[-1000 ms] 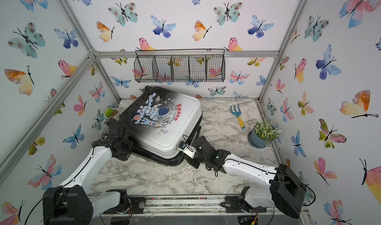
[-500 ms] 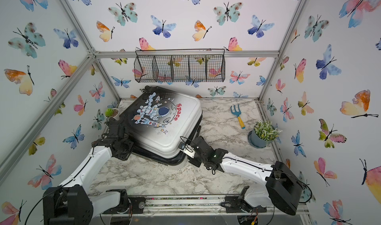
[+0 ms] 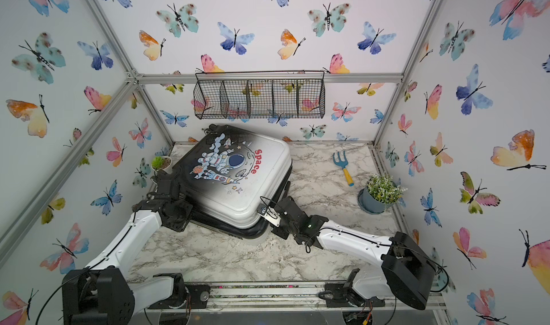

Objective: Close the suitcase zippers
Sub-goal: Zip the zipper on the suitcase.

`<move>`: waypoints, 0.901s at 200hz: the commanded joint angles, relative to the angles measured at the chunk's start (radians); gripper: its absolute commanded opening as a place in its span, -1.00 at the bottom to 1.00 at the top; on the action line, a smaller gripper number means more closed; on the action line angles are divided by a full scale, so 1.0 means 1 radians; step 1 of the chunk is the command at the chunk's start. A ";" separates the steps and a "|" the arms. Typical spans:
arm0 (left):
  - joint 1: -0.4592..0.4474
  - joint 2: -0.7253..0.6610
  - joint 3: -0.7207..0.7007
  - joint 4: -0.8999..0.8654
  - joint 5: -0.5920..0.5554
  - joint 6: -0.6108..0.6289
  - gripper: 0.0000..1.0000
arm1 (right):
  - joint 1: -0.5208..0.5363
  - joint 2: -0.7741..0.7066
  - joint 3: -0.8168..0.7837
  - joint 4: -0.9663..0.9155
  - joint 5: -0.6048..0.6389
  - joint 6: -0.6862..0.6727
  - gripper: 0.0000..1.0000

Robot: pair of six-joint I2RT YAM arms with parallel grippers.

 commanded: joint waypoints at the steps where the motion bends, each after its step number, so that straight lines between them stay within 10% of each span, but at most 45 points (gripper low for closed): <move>1: -0.011 -0.027 0.096 0.142 0.129 0.019 -1.00 | -0.002 -0.009 0.005 0.055 0.010 -0.024 -0.62; 58: -0.011 -0.027 0.092 0.139 0.126 0.029 -1.00 | -0.002 -0.071 0.001 -0.006 -0.022 -0.028 -0.95; 180: -0.011 -0.010 0.084 0.152 0.139 0.041 -1.00 | -0.022 -0.152 0.056 -0.167 -0.311 0.024 -0.96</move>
